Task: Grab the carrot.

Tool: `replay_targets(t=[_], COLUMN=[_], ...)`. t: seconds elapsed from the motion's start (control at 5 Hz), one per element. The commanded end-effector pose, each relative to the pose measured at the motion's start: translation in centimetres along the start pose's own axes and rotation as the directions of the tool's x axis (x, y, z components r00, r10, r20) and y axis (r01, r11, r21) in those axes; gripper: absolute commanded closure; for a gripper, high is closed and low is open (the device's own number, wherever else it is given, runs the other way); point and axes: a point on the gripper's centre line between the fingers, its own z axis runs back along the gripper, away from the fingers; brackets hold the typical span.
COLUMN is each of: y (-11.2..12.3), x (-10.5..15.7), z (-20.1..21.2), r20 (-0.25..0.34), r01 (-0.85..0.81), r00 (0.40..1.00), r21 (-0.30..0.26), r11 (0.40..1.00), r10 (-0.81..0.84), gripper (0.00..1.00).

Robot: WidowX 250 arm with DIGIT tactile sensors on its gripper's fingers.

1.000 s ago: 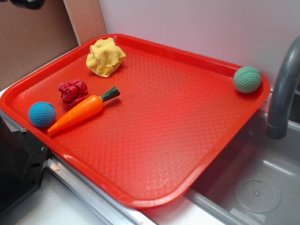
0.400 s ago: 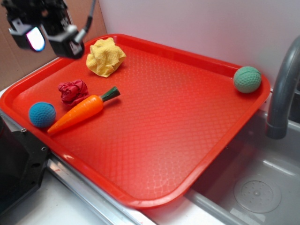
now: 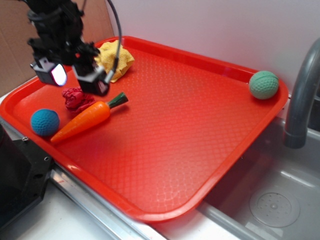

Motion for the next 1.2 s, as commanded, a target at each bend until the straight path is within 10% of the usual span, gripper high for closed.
replay_targets(t=[0.0, 0.4, 0.6, 1.0], y=[-0.1, 0.0, -0.1, -0.9], x=[0.3, 0.2, 0.2, 0.4], z=[-2.8, -4.5, -4.6, -3.5], r20=[0.007, -0.024, -0.007, 0.01], r01=[0.007, 0.017, 0.014, 0.075], r00=[1.0, 1.0, 1.0, 0.997], r21=[0.04, -0.019, -0.027, -0.042], r11=[0.999, 1.0, 1.0, 0.996], r10=[-0.007, -0.018, -0.015, -0.075], gripper=[0.0, 0.17, 1.0, 1.0])
